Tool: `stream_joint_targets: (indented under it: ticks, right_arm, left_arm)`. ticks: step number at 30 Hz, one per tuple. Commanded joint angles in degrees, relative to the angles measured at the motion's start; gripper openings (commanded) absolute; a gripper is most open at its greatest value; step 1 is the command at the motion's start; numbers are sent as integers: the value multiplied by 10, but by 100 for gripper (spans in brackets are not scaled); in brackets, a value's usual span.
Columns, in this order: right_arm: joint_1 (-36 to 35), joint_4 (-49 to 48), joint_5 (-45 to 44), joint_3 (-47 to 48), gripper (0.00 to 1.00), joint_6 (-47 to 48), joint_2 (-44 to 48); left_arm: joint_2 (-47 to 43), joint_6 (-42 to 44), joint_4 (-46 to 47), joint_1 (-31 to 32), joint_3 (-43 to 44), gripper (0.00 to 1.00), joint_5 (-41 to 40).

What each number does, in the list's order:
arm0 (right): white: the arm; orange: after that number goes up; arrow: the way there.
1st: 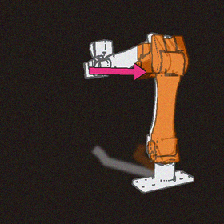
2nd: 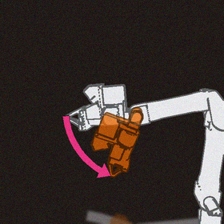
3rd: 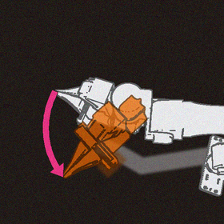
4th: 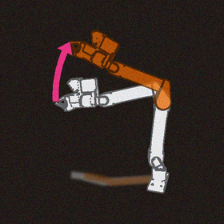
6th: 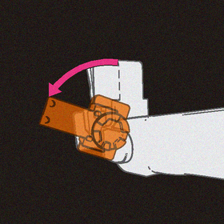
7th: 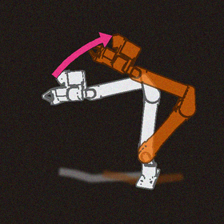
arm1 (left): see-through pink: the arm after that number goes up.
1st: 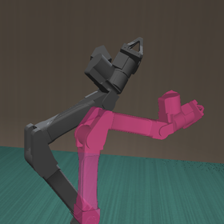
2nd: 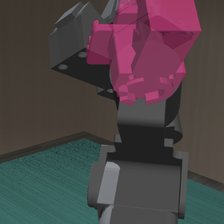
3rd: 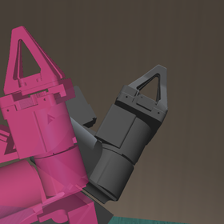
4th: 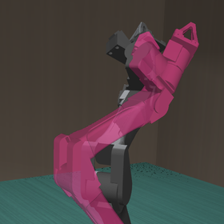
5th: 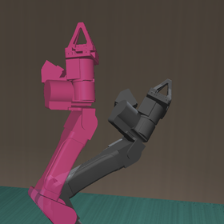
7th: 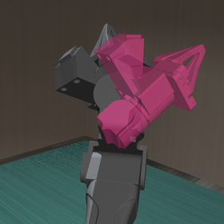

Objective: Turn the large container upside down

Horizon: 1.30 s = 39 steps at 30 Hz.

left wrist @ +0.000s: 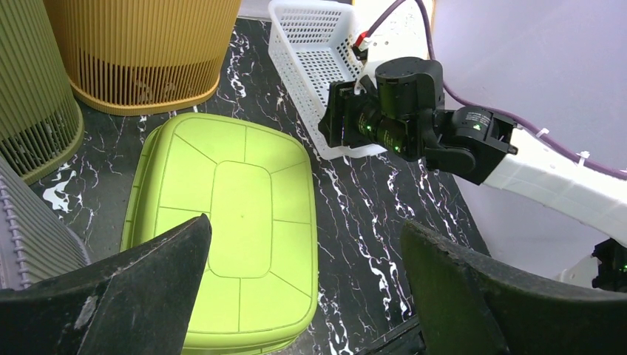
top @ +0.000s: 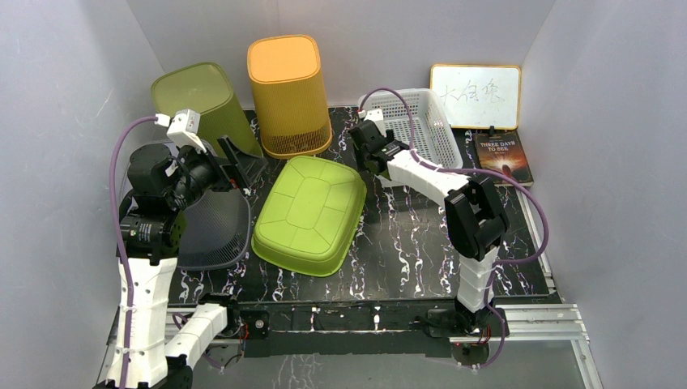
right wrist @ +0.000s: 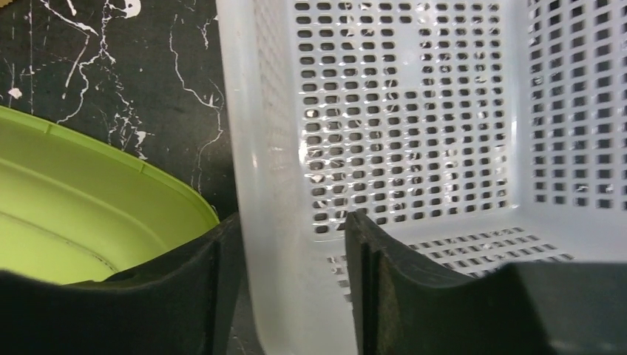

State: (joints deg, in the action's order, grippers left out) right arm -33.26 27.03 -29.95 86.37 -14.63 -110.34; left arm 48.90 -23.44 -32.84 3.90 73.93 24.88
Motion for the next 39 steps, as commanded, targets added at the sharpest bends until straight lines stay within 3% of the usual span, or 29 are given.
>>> stream_joint_targets:
  ticks: [1,11,26,34,39]
  right_arm:
    - [8,-27,14,-6,44,10,-13]
    - [15,-51,53,-8,0,16,-1]
    - [17,-207,175,-60,0,-118,313]
    - [29,-390,169,-234,0,-222,449]
    - [48,-480,204,-322,0,-293,485]
  left_arm:
    - [-9,-5,10,-1,-6,98,17]
    - [-7,-3,5,-1,0,98,16]
    - [-9,2,-9,-1,15,98,7]
    - [-15,-4,-5,-1,13,98,15]
    - [-17,-1,-16,-1,26,98,14]
